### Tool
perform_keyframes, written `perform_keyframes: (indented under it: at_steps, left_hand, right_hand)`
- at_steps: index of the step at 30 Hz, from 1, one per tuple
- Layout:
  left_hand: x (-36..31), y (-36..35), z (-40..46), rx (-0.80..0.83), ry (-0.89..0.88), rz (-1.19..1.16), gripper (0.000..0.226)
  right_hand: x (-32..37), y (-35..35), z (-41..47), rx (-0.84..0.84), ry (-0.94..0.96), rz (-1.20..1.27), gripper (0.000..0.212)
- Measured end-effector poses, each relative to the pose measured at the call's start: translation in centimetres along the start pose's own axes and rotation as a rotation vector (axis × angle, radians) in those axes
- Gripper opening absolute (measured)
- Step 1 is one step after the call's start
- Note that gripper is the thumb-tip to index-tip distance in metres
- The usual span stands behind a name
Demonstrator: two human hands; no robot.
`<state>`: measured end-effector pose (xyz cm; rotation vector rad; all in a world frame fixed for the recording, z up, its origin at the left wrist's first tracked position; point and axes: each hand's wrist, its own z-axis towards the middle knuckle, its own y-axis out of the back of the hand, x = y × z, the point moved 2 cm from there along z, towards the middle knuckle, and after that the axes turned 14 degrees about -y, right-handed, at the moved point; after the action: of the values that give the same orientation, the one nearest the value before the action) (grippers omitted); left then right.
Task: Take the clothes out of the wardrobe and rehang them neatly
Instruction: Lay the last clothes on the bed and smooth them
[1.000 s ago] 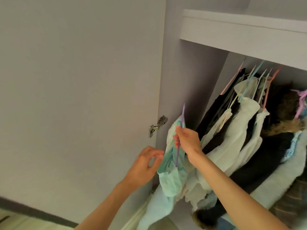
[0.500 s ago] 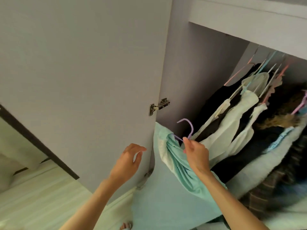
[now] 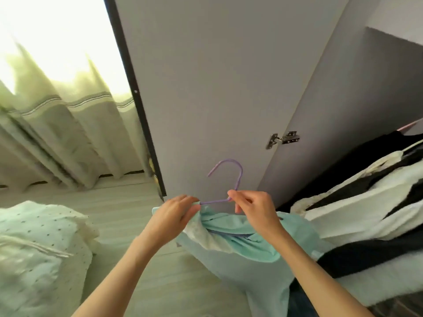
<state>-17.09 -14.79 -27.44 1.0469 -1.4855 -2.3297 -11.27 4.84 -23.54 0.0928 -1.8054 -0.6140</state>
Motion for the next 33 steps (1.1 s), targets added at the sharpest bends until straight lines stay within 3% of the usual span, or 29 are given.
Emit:
perform_keyframes:
  at_steps: [3, 8, 13, 17, 20, 22, 26, 28, 33]
  left_hand:
    - [2.1, 2.3, -5.9, -0.177, 0.103, -0.016, 0.061]
    - [4.6, 5.6, -16.9, -0.453, 0.375, 0.076, 0.044]
    - [5.7, 8.1, -27.3, -0.66, 0.639, 0.098, 0.057]
    - [4.4, 10.4, -35.0, -0.829, 0.867, 0.182, 0.042]
    - [2.5, 11.3, -40.1, -0.921, 1.051, 0.212, 0.024]
    - [1.2, 11.9, -43.4, -0.987, 1.162, 0.235, 0.027]
    - [-2.0, 13.1, -48.8, -1.062, 1.349, 0.434, 0.033]
    - [-4.0, 14.0, -50.7, -1.085, 1.415, 0.584, 0.027]
    - [-9.1, 16.8, -54.5, -1.2, 1.501, 0.866, 0.049]
  right_hand:
    - [2.6, -4.9, 0.0, 0.173, 0.062, 0.001, 0.029]
    - [7.0, -15.1, -1.8, 0.428, 0.295, -0.207, 0.04]
    - [8.8, -23.6, -4.5, 0.468, 0.637, -0.38, 0.052]
    - [9.4, -29.3, -5.0, 0.493, 0.776, -0.585, 0.044]
    - [10.2, -34.1, -7.3, 0.64, 0.865, -0.677, 0.068]
    - [10.9, -37.1, -9.7, 0.718, 1.014, -0.723, 0.068]
    - [12.6, -42.2, -14.7, 0.888, 1.24, -0.637, 0.043]
    - [13.5, -44.3, -17.1, 0.966, 1.319, -0.544, 0.039]
    - [18.7, -48.4, -23.8, 1.111, 1.466, -0.325, 0.034]
